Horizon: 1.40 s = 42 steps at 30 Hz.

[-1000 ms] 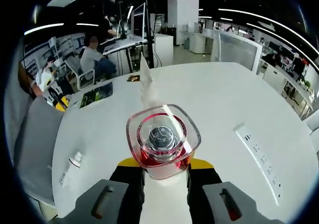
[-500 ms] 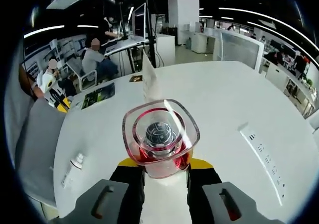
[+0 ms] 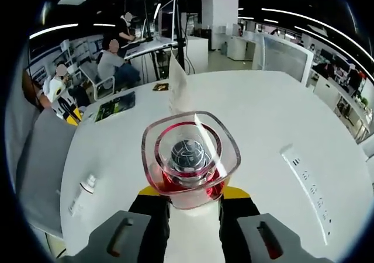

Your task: Arrange the skincare products in the storage area until every visible bottle or jar stands upright without overlapping.

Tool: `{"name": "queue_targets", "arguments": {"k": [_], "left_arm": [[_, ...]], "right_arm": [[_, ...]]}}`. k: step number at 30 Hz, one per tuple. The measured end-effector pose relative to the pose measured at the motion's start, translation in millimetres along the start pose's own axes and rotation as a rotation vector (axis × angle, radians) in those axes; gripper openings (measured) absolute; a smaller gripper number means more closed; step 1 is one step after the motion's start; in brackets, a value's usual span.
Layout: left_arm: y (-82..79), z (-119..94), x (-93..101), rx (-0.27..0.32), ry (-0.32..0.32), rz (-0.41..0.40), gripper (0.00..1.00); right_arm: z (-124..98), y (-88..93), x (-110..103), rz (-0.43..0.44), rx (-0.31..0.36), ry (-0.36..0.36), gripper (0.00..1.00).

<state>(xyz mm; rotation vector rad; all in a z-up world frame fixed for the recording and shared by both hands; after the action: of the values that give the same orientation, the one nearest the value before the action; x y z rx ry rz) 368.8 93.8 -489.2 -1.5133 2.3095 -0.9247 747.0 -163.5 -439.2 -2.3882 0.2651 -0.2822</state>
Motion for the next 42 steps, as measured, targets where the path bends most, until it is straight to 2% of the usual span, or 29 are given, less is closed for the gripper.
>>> {"name": "queue_targets", "arguments": {"k": [6,8,11,13,14,17,19,23,25,26,28,30,34,40,42], "left_arm": [[-0.6,-0.4,-0.1,0.003,0.000,-0.001,0.07],[-0.4,-0.3,-0.4,0.002,-0.001,-0.001,0.08],[-0.3,-0.2,-0.2,0.002,0.001,-0.002,0.08],[-0.3,0.0,-0.1,0.001,0.002,0.000,0.08],[-0.4,0.1,0.0,0.001,0.003,0.000,0.08],[-0.1,0.5,0.5,-0.001,0.005,0.003,0.08],[-0.1,0.4,0.6,-0.002,0.006,0.004,0.08],[-0.7,-0.2,0.7,0.005,0.006,0.004,0.08],[-0.4,-0.1,1.3,0.002,0.008,0.008,0.08],[-0.6,-0.2,1.8,0.003,0.008,0.012,0.08],[-1.0,-0.4,1.8,0.005,0.008,0.013,0.08],[-1.1,-0.4,1.8,0.008,0.009,0.013,0.08],[-1.5,-0.1,3.3,0.006,0.015,0.023,0.08],[-1.1,0.0,4.1,0.003,0.018,0.026,0.08],[-1.0,0.3,4.4,0.002,0.021,0.026,0.08]], "right_arm": [[-3.0,8.0,-2.2,0.050,-0.026,0.022,0.28],[-6.0,13.8,-4.5,0.106,-0.048,0.033,0.29],[-11.5,25.6,-8.7,0.163,-0.061,0.062,0.36],[-16.9,35.3,-15.1,0.234,-0.078,0.087,0.40],[-19.2,39.7,-17.0,0.253,-0.082,0.104,0.43],[-29.4,59.0,-29.5,0.397,-0.118,0.168,0.49],[-37.1,72.1,-39.9,0.454,-0.116,0.239,0.52],[-50.4,95.1,-63.3,0.505,-0.153,0.339,0.57],[-60.2,103.1,-71.5,0.528,-0.162,0.422,0.55],[-64.5,104.2,-79.7,0.572,-0.157,0.445,0.53],[-66.7,103.5,-85.7,0.592,-0.135,0.456,0.54],[-68.2,103.4,-96.8,0.600,-0.146,0.475,0.58],[-66.1,110.0,-102.6,0.649,-0.167,0.493,0.58],[-60.0,116.4,-114.5,0.641,-0.226,0.502,0.49],[-58.0,119.0,-117.2,0.645,-0.240,0.505,0.50]]}}
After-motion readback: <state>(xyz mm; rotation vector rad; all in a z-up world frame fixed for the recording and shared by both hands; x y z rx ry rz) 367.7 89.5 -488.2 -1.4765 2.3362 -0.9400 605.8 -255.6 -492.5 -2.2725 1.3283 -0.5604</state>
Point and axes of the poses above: the point that each gripper's makers call its tool centre point, and the gripper's own axes: z roughly forward along the fingers, x roughly to its right, y roughly out of its underside, the point moved 6 cm from there along -z, roughly backward along the fingers, and after that the axes turned 12 degrees about y, right-handed, at the moved point
